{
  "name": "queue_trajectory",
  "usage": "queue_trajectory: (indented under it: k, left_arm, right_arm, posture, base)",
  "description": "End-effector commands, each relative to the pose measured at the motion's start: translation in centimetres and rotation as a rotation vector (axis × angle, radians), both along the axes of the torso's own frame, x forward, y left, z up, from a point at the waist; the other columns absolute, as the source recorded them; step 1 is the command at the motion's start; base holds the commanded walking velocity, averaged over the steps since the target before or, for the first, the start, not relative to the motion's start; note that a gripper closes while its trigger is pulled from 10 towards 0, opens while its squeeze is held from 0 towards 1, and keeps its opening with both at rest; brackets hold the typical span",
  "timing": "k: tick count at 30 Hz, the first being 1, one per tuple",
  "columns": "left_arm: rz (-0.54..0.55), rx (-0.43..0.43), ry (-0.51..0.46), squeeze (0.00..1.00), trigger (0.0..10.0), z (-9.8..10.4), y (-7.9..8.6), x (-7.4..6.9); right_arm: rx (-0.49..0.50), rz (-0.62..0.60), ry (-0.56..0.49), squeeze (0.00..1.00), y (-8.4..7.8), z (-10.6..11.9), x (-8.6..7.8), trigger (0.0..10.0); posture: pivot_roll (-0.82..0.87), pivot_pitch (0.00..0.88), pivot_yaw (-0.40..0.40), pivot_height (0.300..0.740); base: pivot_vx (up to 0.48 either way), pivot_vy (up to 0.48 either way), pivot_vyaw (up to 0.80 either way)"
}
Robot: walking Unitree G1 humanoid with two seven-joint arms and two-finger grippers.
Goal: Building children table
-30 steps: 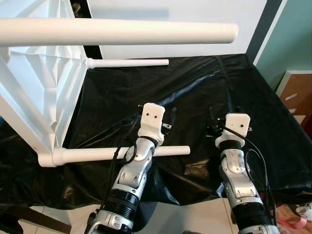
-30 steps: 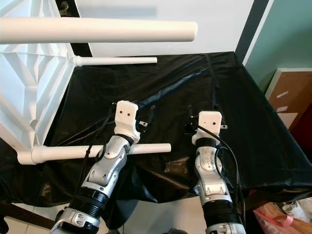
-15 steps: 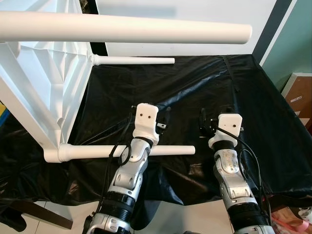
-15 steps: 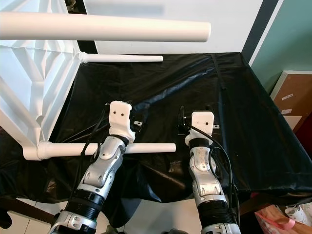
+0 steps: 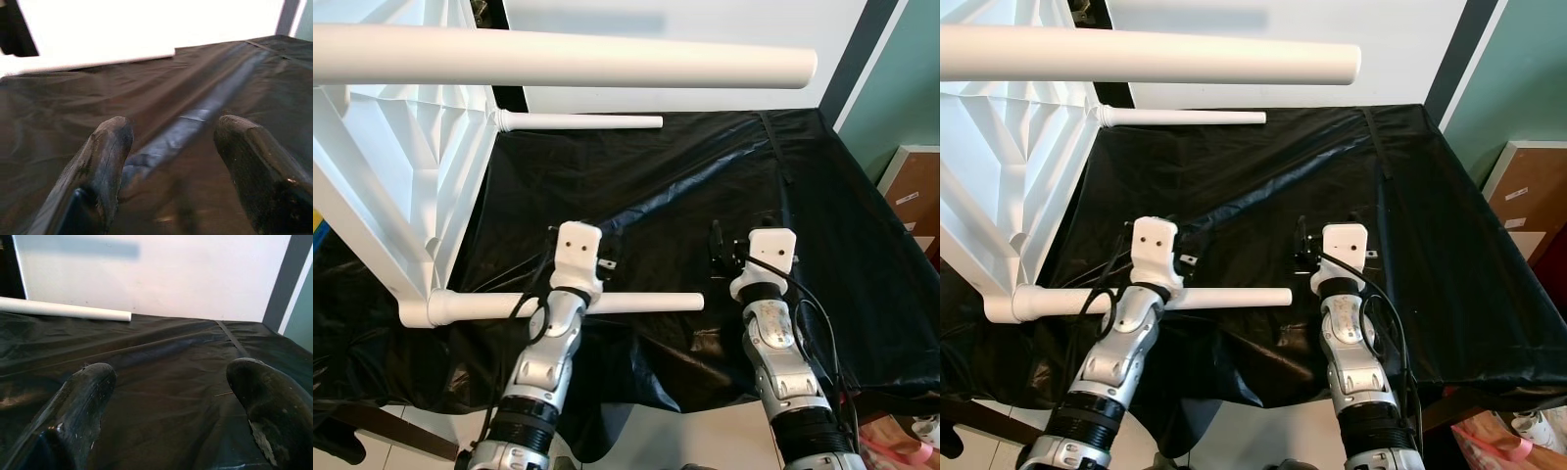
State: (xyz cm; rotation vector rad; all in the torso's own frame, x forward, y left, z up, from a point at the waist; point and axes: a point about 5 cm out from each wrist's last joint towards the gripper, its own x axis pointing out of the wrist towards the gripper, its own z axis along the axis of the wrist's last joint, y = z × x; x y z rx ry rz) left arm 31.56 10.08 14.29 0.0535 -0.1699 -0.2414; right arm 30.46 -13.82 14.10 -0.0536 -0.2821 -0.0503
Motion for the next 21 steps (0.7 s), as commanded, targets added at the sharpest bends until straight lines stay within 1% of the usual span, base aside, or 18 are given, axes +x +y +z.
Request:
queue_trajectory:
  k: [1, 3, 6, 12, 17, 20, 21]
  left_arm:
    - [0.022, -0.012, 0.012, 0.00, 10.0, -0.4, 0.3, -0.2]
    - [0.044, -0.029, 0.024, 0.00, 10.0, -0.6, 0.9, -0.4]
    - [0.042, -0.032, 0.030, 0.00, 10.0, -0.6, 1.0, -0.5]
    - [0.012, -0.057, 0.065, 0.00, 10.0, -0.7, 0.6, -0.8]
    - [-0.035, -0.077, 0.076, 0.00, 10.0, -0.8, 0.1, -0.9]
    - [-0.034, -0.080, 0.078, 0.00, 10.0, -0.8, 0.1, -0.8]
    - [-0.020, -0.102, 0.078, 0.00, 10.0, -0.7, 0.3, -0.7]
  right_arm:
    - [0.003, 0.005, 0.009, 0.00, 0.0, -0.1, -0.2, 10.0]
    - [0.007, 0.021, 0.017, 0.00, 0.1, -0.5, -0.4, 10.0]
    - [0.005, 0.028, 0.020, 0.00, 0.1, -0.6, -0.5, 10.0]
    - [-0.016, 0.037, 0.036, 0.00, -0.1, -1.1, -0.7, 10.0]
    - [-0.023, 0.027, 0.046, 0.00, -0.2, -1.2, -0.5, 10.0]
    - [-0.027, 0.032, 0.040, 0.00, 0.0, -1.0, -0.4, 10.0]
    - [-0.031, 0.036, 0.035, 0.00, 0.1, -0.9, -0.5, 10.0]
  posture:
    - [-0.08, 0.061, -0.028, 0.740]
    - [-0.07, 0.056, -0.020, 0.740]
    - [-0.06, 0.054, -0.017, 0.740]
    - [-0.06, 0.054, -0.009, 0.740]
    - [-0.06, 0.053, -0.027, 0.740]
    - [-0.06, 0.056, -0.028, 0.740]
    - [-0.06, 0.060, -0.025, 0.740]
  base:
    - [0.000, 0.000, 0.00]
    - [0.000, 0.000, 0.00]
    - [0.000, 0.000, 0.00]
    - [0.000, 0.000, 0.00]
    - [0.000, 0.000, 0.00]
    - [0.000, 0.000, 0.00]
    - [0.000, 0.000, 0.00]
